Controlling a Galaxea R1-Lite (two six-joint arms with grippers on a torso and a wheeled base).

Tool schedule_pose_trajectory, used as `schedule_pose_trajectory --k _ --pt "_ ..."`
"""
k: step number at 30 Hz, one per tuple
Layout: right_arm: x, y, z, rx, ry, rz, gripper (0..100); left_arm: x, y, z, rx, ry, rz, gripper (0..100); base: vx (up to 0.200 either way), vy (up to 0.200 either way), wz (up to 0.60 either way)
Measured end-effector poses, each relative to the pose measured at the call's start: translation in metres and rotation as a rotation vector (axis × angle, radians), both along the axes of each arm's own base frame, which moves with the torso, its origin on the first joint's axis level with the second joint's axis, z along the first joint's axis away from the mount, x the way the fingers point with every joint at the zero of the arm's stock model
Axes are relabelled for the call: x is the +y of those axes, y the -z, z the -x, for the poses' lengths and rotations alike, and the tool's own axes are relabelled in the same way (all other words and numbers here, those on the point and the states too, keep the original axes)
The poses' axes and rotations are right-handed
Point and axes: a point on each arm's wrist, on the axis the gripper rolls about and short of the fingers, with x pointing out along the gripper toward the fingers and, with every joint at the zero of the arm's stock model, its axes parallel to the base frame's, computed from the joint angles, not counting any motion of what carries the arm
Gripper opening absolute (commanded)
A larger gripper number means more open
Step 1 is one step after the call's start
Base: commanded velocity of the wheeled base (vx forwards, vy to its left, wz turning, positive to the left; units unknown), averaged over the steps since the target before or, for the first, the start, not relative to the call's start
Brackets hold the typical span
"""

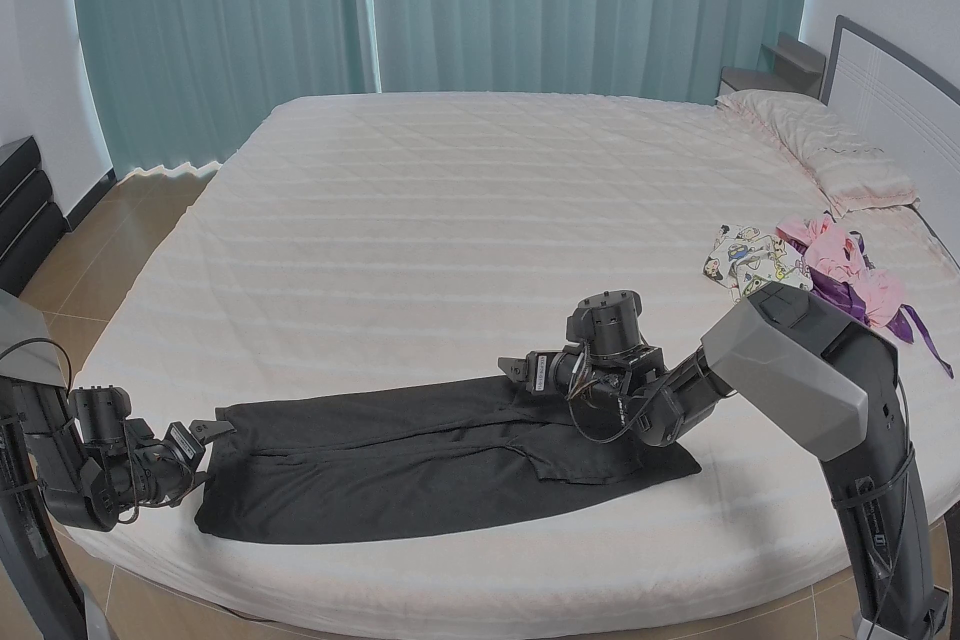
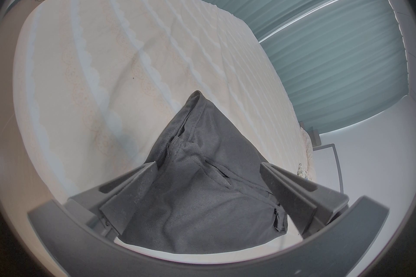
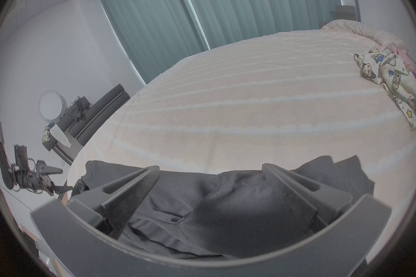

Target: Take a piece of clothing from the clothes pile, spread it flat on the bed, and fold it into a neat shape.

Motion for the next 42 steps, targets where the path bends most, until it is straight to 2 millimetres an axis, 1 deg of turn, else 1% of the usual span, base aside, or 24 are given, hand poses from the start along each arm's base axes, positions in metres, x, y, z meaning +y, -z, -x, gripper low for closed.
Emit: schedule_pose_trajectory --k 9,10,16,21,26,34,39,40,42 --pt "0.007 0.015 -0.006 -0.02 -0.018 0.043 100 -0.001 0.0 0.0 0.001 0.002 0.0 100 0.0 0.0 0.0" --pt "0.007 0.017 -0.006 -0.021 -0.018 0.05 0 -0.001 0.0 0.0 0.001 0.003 -0.001 100 0.0 0.0 0.0" --pt "0.01 0.027 -0.006 -0.023 -0.036 0.085 0 0.0 0.0 0.0 0.001 0.002 0.0 100 0.0 0.0 0.0" --pt "0.011 0.03 -0.007 -0.026 -0.037 0.086 0 -0.001 0.0 0.0 0.002 0.002 0.0 100 0.0 0.0 0.0" --pt "0.012 0.029 -0.007 -0.04 -0.023 0.086 0 0.0 0.0 0.0 0.001 0.002 0.0 100 0.0 0.0 0.0" --pt "0.023 0.022 -0.002 -0.062 -0.042 0.071 0 0.0 0.0 0.0 0.002 0.001 -0.001 100 0.0 0.0 0.0" --pt "0.025 0.021 0.0 -0.055 -0.047 0.076 0 0.0 0.0 0.0 0.001 0.001 -0.001 100 0.0 0.0 0.0" --pt "0.025 0.021 0.001 -0.053 -0.048 0.077 100 0.0 0.0 0.0 0.001 0.001 -0.001 100 0.0 0.0 0.0" --pt "0.025 0.021 0.001 -0.053 -0.047 0.075 100 0.0 0.0 0.0 0.001 0.0 -0.002 100 0.0 0.0 0.0"
